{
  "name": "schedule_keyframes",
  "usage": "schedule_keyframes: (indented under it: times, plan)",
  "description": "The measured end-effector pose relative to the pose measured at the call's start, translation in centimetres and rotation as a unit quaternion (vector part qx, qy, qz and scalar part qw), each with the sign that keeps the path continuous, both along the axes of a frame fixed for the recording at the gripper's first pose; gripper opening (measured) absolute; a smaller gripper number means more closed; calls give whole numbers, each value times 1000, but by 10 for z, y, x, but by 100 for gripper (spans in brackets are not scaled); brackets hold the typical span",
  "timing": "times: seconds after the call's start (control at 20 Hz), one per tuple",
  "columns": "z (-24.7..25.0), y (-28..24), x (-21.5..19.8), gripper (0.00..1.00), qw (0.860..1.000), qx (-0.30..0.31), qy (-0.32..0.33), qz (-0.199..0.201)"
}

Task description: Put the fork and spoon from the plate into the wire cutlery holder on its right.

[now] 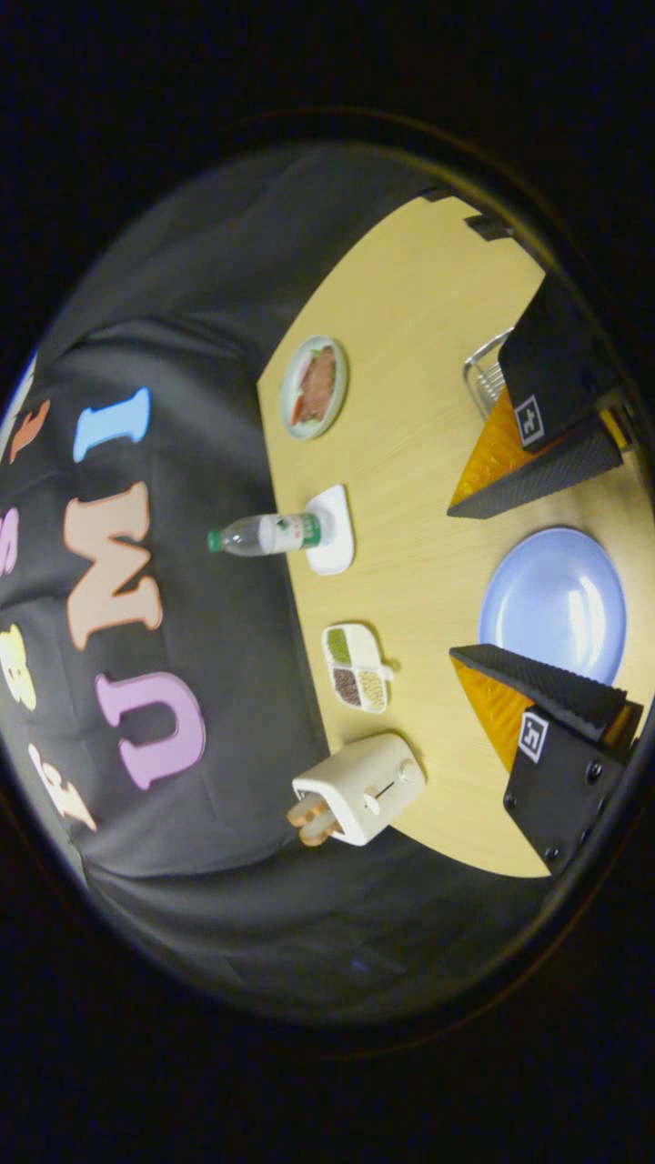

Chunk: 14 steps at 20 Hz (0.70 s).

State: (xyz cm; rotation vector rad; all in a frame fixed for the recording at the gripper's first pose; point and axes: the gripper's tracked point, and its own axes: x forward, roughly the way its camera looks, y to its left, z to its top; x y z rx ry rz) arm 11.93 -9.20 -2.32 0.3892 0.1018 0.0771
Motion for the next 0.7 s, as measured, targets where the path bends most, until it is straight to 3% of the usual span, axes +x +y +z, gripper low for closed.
schedule_keyframes:
  times: [0.25,0.7]
  plan:
    - [29,17,-6,89,993,-45,-112,20]
    - [45,-5,-21,89,987,-54,-148,-21]
